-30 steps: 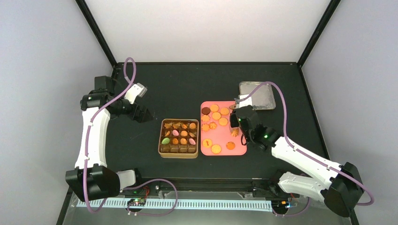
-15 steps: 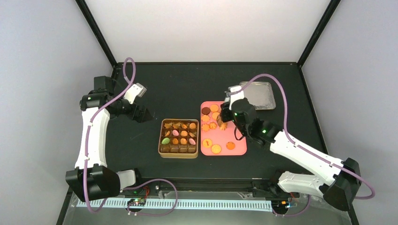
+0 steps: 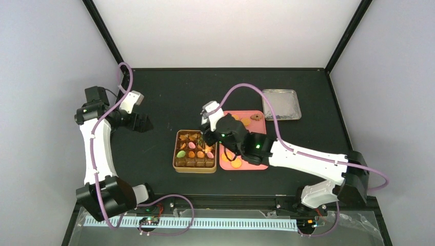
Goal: Pack the cookies
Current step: Place the fake cookies in the empty pocket of the box.
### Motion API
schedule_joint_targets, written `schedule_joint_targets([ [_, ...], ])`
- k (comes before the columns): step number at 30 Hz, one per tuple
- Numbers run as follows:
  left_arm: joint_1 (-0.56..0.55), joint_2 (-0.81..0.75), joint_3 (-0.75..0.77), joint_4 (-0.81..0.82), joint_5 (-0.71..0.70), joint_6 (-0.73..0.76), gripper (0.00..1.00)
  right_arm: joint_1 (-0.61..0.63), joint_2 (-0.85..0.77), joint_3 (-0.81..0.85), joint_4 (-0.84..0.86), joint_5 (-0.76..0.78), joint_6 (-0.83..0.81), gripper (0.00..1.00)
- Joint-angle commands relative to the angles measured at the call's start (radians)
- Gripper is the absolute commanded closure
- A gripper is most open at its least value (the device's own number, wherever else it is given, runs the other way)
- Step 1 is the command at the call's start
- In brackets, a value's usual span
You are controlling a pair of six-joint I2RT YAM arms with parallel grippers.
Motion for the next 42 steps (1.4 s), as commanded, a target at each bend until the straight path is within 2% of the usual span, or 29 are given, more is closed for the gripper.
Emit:
schedule_joint_targets([
  [1,0.059,0.012,-0.011,-0.022,-0.007,0.055,0.01,0.049,0.062,0.051,0.087,-0.059,-0.039,0.99],
  [20,0.080,0.002,-0.066,-0.047,0.014,0.124,0.01,0.093,0.334,0.214,0.216,-0.289,-0.087,0.99],
  [34,0.079,-0.008,-0.069,-0.058,0.023,0.143,0.01,0.092,0.425,0.224,0.260,-0.311,-0.080,0.99],
  [36,0.079,-0.006,-0.068,-0.059,0.024,0.143,0.01,0.093,0.428,0.223,0.261,-0.309,-0.080,0.95],
  [38,0.079,-0.005,-0.068,-0.060,0.027,0.143,0.01,0.091,0.427,0.224,0.259,-0.313,-0.081,0.86],
  [42,0.079,-0.003,-0.069,-0.058,0.030,0.143,0.01,0.091,0.415,0.225,0.256,-0.312,-0.085,0.74],
])
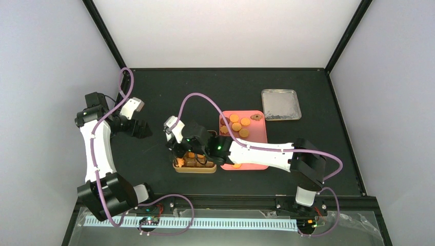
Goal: Pack the cookies
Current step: Place the fake cookies in the empty pocket of the box.
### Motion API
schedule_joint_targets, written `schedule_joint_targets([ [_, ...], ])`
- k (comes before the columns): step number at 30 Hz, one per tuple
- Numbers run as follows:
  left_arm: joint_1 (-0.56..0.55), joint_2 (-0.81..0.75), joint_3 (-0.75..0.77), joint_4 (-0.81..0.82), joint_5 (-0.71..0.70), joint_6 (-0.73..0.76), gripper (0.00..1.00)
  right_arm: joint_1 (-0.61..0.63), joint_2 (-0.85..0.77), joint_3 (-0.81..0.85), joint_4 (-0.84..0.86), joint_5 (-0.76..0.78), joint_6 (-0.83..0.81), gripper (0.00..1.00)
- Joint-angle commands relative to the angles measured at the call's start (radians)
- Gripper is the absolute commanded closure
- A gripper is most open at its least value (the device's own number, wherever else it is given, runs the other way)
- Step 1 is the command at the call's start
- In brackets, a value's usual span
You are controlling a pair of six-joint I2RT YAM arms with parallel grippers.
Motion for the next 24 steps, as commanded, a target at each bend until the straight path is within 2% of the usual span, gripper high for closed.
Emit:
schedule_joint_targets([
  [1,0.008,-0.008,0.001,-0.030,0.027,0.024,0.01,0.002,-0.014,0.020,0.057,-0.004,-0.011,0.71],
  [13,0.008,-0.003,-0.003,-0.028,0.034,0.025,0.01,-0.005,-0.057,0.012,0.051,0.009,-0.014,0.65],
  [20,0.009,-0.002,0.000,-0.030,0.032,0.028,0.01,-0.036,-0.153,-0.045,0.059,0.035,0.003,0.69],
  [24,0.008,0.000,0.004,-0.028,0.036,0.029,0.01,-0.074,-0.247,-0.140,0.071,0.058,0.029,0.74],
])
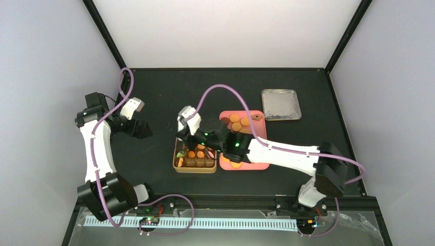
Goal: Pack the cookies
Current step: Place the fake cookies in the empty pocket of the box, then move the packing box to the center of the board.
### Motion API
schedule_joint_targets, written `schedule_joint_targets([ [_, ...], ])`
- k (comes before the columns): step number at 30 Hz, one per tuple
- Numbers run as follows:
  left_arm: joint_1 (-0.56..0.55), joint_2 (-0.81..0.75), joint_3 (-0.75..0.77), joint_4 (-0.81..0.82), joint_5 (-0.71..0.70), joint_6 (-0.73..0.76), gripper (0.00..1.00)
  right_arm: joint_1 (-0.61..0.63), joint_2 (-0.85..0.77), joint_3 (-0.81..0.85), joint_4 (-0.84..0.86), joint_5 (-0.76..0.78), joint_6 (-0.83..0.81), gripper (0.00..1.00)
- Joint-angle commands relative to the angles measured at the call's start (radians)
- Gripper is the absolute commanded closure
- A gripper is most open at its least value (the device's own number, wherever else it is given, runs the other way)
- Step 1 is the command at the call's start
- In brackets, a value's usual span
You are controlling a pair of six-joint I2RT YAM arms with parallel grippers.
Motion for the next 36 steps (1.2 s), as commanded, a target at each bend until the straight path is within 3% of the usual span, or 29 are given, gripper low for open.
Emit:
schedule_joint_targets([
  [1,0.008,0.001,0.006,-0.026,0.031,0.025,0.01,-0.044,-0.120,-0.086,0.052,0.053,0.029,0.75],
  [15,-0.004,0.028,-0.106,-0.096,0.136,0.177,0.01,-0.137,-0.431,-0.443,-0.057,0.219,0.122,0.75],
  [25,-0.061,0.036,-0.334,0.134,0.013,0.210,0.02,-0.233,-0.624,-0.555,-0.307,0.389,0.213,0.75],
  [32,-0.139,0.043,-0.442,0.289,-0.065,0.177,0.02,-0.239,-0.636,-0.555,-0.469,0.494,0.289,0.74],
  [36,-0.196,0.035,-0.488,0.360,-0.109,0.159,0.03,-0.240,-0.634,-0.580,-0.460,0.506,0.302,0.72],
])
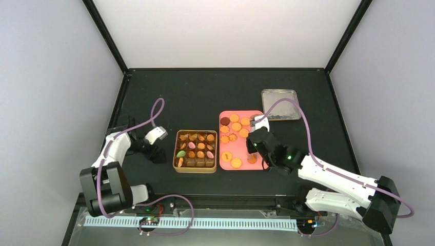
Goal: Pack the cookies
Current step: Move the packing box to the center of the board.
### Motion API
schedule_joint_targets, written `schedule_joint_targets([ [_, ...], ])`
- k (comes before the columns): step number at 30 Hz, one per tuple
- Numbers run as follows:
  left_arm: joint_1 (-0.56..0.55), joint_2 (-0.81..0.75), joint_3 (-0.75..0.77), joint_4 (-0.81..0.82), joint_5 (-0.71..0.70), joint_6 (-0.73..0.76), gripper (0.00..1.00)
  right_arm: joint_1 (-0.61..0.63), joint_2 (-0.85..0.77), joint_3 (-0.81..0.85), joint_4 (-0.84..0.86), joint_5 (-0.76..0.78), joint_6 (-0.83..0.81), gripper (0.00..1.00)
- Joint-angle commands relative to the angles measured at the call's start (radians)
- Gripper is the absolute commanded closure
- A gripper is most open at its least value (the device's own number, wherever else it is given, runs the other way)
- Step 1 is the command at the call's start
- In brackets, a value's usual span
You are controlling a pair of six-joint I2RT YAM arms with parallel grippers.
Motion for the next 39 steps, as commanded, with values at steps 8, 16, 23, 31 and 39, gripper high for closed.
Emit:
schedule_joint_targets([
  [8,-0.136,0.015,-0.068,0.193,-0.136,-0.051,0.04,-0.005,-0.029,-0.089,0.088,0.061,0.027,0.66],
  [16,-0.197,0.015,-0.071,0.218,-0.126,-0.090,0.05,-0.006,-0.029,-0.119,0.140,0.036,0.018,0.63],
  [23,-0.285,0.052,-0.036,0.207,-0.126,-0.138,0.07,-0.007,-0.068,-0.149,0.200,0.005,0.005,0.59],
  [31,-0.304,0.036,0.011,0.144,-0.152,-0.152,0.07,-0.006,-0.015,-0.144,0.181,0.020,0.023,0.60],
  [39,-0.284,-0.024,0.131,0.019,-0.227,-0.130,0.06,-0.006,0.032,-0.110,0.148,0.051,0.024,0.74],
])
